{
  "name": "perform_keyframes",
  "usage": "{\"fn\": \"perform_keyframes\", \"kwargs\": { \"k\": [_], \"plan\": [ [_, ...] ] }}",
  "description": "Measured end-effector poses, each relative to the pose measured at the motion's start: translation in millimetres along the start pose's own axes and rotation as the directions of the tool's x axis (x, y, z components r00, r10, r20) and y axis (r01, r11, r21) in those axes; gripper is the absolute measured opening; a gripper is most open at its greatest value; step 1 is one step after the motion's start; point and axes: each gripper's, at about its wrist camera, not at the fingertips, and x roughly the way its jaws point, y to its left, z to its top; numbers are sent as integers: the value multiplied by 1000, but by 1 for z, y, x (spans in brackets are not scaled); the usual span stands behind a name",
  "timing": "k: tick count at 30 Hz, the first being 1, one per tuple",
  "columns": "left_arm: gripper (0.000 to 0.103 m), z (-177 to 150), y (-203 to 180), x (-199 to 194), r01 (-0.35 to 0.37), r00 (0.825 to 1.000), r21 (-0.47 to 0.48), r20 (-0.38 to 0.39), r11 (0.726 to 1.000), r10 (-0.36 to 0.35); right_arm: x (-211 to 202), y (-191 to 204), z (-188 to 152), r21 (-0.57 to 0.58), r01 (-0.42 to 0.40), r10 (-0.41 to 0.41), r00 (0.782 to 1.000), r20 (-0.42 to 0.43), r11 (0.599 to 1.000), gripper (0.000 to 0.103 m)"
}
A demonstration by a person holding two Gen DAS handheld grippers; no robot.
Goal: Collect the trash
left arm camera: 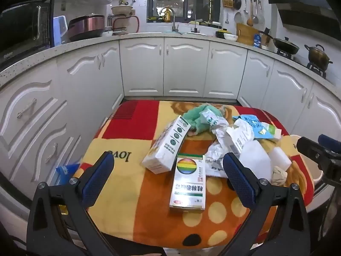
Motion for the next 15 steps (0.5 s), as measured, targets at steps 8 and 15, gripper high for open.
{"fn": "perform_keyframes", "kwargs": {
  "k": [8,15],
  "plan": [
    [102,9,10,11,3,1000,-33,-25,999,-4,3,-2,5,8,-7,7,999,35,1000,103],
    [102,13,-12,8,16,1000,-27,-9,1000,-16,4,-6,1,18,-5,4,998,56,1000,103]
  ]
}}
